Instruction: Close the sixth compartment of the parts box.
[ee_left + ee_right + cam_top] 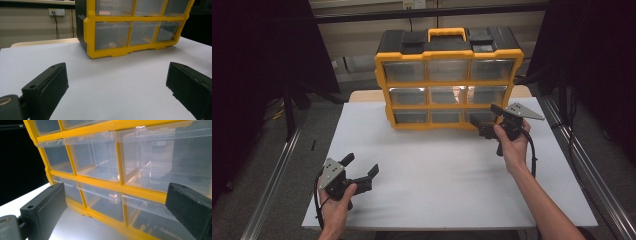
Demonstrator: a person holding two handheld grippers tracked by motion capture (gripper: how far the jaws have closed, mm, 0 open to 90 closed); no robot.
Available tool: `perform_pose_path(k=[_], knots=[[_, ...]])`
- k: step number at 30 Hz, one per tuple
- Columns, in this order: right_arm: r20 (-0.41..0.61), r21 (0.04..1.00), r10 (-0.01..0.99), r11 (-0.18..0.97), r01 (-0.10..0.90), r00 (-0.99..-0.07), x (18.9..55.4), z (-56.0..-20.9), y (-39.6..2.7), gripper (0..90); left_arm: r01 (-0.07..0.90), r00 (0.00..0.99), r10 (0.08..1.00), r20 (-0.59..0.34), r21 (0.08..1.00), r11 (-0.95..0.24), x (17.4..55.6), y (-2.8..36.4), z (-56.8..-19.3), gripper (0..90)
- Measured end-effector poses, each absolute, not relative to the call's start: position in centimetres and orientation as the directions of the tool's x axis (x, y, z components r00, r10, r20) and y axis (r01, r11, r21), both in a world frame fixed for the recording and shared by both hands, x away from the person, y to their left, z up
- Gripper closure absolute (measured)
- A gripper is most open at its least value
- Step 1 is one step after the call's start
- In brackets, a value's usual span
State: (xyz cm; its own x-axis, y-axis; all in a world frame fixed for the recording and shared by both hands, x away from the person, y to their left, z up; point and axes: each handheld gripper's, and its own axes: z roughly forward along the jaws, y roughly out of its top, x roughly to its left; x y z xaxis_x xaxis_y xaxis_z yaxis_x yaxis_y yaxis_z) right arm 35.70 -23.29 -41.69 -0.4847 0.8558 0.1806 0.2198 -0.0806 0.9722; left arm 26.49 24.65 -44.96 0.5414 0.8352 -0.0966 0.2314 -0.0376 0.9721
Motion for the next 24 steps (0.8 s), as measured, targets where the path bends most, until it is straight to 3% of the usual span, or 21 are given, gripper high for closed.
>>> perform_pose_path(k=[24], knots=[[0.109,0.978,0.895,-0.019,0.206,-0.433,31.0,-42.8,-25.3,1.0,0.238,0.536,0.839,-0.095,0.970,-0.042,26.3,24.9,-45.0,3.4]])
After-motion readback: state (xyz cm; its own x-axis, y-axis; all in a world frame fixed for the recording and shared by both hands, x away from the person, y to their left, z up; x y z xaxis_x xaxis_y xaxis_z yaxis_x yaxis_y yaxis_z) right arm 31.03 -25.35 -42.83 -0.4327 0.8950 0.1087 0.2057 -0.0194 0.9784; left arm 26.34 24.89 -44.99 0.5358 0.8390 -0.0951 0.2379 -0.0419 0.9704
